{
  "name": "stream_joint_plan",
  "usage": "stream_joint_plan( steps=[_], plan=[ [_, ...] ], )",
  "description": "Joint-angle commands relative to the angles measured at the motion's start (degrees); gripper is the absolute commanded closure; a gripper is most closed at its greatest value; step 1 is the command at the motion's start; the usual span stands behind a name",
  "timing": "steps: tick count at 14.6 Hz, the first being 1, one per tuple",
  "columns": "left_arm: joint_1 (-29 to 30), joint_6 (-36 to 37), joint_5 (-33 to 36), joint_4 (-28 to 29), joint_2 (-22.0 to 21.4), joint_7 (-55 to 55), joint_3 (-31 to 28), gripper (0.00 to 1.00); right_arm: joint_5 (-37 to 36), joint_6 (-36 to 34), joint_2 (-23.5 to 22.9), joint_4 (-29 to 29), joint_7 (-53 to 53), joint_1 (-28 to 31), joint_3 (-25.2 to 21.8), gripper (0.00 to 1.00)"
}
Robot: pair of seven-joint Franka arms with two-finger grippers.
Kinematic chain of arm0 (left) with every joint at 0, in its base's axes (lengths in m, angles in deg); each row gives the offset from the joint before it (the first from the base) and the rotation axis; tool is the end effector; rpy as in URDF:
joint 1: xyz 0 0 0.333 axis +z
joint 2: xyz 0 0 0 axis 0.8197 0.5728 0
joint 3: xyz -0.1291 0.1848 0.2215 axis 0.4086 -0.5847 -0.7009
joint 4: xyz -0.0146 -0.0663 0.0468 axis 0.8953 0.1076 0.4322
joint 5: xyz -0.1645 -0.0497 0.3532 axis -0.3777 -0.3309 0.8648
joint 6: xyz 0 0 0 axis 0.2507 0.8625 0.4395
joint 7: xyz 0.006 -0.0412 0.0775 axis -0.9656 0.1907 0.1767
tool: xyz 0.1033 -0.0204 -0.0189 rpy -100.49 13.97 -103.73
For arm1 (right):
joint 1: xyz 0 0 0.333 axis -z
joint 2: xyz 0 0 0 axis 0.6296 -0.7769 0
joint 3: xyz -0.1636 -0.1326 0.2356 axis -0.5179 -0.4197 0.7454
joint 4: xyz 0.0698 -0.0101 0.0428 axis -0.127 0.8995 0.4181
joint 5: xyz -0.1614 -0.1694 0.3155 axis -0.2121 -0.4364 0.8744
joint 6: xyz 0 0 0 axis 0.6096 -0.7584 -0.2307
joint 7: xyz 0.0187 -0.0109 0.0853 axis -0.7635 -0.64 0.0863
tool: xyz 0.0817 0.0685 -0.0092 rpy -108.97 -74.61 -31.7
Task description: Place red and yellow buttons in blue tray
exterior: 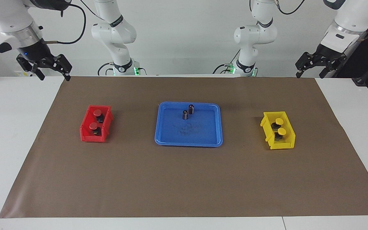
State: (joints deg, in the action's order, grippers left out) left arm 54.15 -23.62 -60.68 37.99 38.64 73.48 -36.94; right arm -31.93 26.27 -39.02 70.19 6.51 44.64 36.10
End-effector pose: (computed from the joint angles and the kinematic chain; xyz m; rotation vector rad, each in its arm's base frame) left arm 0.5103 -0.0136 0.6549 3.1185 -0.1503 0.0009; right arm 0.5249 -0.0796 0.6492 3.1313 -0.0853 -0.0395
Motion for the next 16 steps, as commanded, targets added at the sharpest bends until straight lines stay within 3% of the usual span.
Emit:
stream_joint_plan(
  steps=[1,13,16],
  plan=[
    [0.2,0.81,0.98,0.68,-1.05,-0.38,0.09,0.0,-0.52,0.88,0.91,1.3,-0.21,0.27,0.38,0.0],
    [0.2,0.81,0.98,0.68,-1.05,-0.38,0.17,0.0,0.27,-0.26,1.26,2.17,-0.74,-1.93,0.82,0.0],
    [0.2,0.99,0.98,0.68,-1.05,-0.38,0.17,0.0,0.27,6.84,1.87,7.17,-0.91,-3.07,0.82,0.04]
  ],
)
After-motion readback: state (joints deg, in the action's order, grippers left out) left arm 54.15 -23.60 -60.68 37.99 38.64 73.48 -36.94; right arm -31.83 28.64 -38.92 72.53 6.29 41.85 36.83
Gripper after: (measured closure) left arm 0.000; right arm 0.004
